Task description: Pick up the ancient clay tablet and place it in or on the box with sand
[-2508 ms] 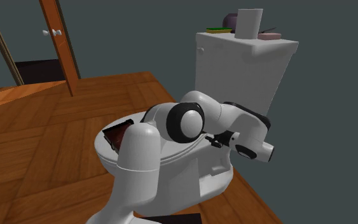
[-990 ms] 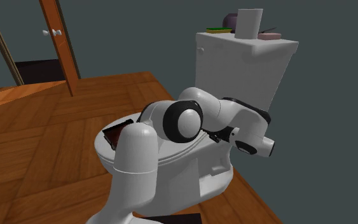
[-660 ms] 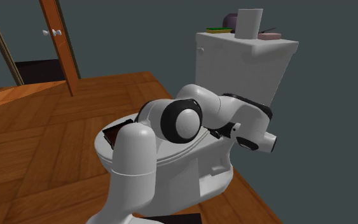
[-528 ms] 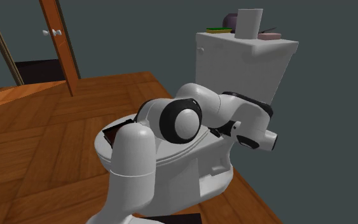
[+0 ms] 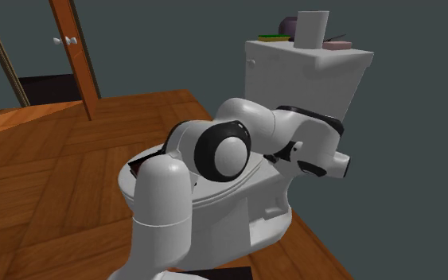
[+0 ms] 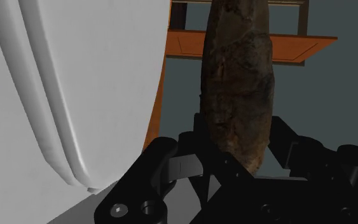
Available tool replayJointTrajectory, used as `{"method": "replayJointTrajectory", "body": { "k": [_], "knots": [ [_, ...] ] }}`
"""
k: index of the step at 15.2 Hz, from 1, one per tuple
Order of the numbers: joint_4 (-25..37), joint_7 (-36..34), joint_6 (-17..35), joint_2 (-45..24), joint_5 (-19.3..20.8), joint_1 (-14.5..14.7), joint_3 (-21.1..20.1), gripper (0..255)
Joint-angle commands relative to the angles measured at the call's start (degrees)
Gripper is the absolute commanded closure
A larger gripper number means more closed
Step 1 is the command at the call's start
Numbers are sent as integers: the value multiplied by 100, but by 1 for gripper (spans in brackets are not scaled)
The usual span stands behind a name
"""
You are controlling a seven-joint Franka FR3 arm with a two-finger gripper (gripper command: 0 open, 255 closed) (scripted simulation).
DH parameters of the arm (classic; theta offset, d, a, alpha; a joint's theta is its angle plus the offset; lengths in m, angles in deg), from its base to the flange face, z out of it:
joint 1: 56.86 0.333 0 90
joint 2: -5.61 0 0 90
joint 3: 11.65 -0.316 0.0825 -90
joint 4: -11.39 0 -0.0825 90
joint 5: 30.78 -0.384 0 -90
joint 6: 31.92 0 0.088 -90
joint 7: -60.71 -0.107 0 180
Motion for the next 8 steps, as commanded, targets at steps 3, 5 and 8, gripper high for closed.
{"method": "replayJointTrajectory", "body": {
  "k": [3,5,8],
  "knots": [
    [72,-206,39,180,62,55,58,255],
    [-452,-92,412,691,289,446,145,255],
    [-1193,23,1096,1526,621,978,198,255]
  ]
}}
